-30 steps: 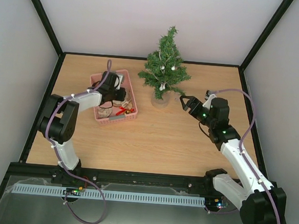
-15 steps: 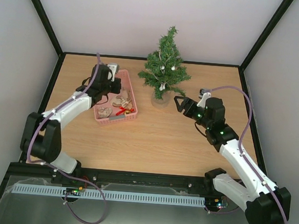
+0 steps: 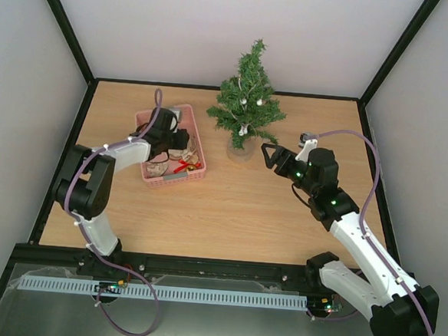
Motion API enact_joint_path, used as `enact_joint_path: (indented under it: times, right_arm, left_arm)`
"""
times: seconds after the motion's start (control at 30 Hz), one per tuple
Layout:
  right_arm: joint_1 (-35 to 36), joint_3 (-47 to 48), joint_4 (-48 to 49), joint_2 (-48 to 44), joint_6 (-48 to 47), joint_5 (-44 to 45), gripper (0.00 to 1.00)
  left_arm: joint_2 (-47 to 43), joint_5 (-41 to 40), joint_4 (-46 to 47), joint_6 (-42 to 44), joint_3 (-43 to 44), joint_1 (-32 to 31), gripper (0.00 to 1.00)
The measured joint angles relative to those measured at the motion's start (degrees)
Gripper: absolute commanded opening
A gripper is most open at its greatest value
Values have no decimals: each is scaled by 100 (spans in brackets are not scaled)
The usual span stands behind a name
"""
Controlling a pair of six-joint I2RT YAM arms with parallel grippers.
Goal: Decorate the small christmas tree
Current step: Pick up the decoration item from the storage box.
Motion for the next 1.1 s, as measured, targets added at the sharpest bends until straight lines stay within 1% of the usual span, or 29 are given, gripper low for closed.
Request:
enact_joint_path:
  times: [0.1,0.17,0.37,0.4,0.43,0.5,0.53,0.57,0.7,0.8,0.93,1.0,1.1]
  right_arm:
    - [0,0,0,-31,-4,24,77]
    - [0,0,-2,-35,-4,28,77]
    - [0,0,0,-33,-4,20,77]
    - [0,0,0,-33,-4,20,77]
    - [0,0,0,-33,-4,20,77]
    - [0,0,0,-33,-4,20,77]
    - [0,0,0,-33,-4,20,77]
    - [0,2,0,-33,-4,22,76]
    - [2,63,-33,-33,-31,0,75]
    - [46,199,-103,-35,-116,-26,74]
    - [146,321,-155,-70,-293,-24,74]
    - [184,350,-179,-105,-378,-22,73]
    - [275,448,-216,-107,-590,-52,74]
  left_arm:
    - [254,111,103,-92,0,-17,46]
    - [319,173,184,-116,0,-33,43]
    - [468,234,358,-149,44,-48,42]
    - [501,234,369,-151,48,-50,39]
    - [538,229,369,-155,52,-50,31]
    - [586,225,367,-181,55,-50,12]
    - [599,216,361,-162,55,-50,5]
    - [603,212,354,-157,55,-50,3]
    - [560,164,304,-94,61,-50,2]
    - [240,103,79,9,61,-50,2]
    - [-697,50,-190,192,55,-50,2]
    - [-1303,61,-232,258,35,-55,2]
    - [-2063,186,-319,367,28,-87,2]
